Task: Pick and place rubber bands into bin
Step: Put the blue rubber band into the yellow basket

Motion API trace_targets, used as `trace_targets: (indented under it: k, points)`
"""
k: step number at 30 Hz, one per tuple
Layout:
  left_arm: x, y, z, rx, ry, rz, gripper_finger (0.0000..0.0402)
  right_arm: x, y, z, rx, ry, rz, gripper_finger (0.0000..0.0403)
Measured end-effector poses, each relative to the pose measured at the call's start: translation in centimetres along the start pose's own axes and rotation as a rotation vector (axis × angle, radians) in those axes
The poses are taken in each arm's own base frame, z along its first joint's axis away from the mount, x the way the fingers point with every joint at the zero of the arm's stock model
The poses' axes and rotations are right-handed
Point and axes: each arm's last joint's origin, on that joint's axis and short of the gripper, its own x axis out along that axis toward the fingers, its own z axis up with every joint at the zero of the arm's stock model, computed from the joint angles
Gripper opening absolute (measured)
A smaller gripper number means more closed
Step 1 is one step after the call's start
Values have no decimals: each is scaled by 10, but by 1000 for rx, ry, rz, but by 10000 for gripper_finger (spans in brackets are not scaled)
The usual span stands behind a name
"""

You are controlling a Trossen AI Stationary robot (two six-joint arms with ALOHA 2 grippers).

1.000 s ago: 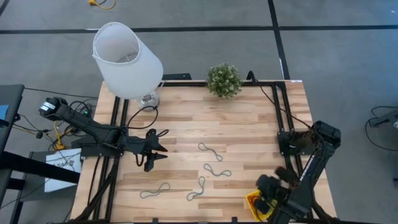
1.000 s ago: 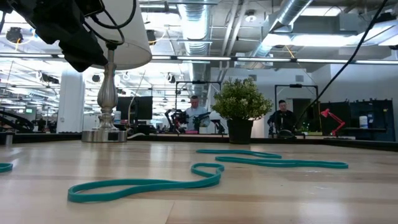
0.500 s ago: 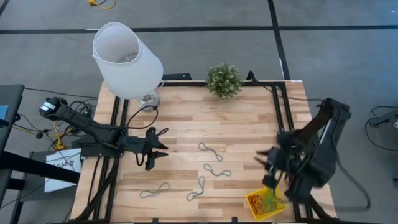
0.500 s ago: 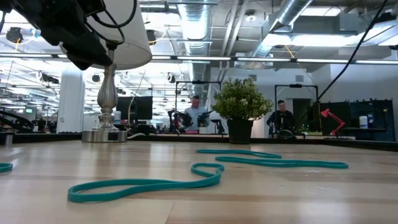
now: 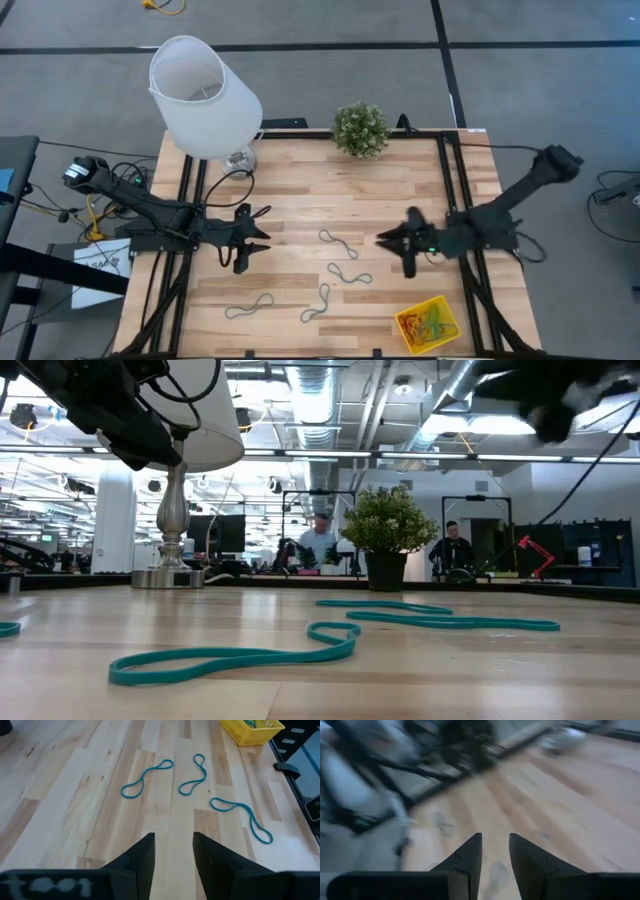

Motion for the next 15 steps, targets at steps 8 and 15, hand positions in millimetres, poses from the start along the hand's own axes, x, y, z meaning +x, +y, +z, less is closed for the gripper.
trace_targets:
  k: [8,15]
  points:
    - [0,0,0,-12,0,0,121,49,-21,-29,-45,46,213,93]
    - [0,0,0,10,1,0,121,86,3,-47,-175,383,54,92]
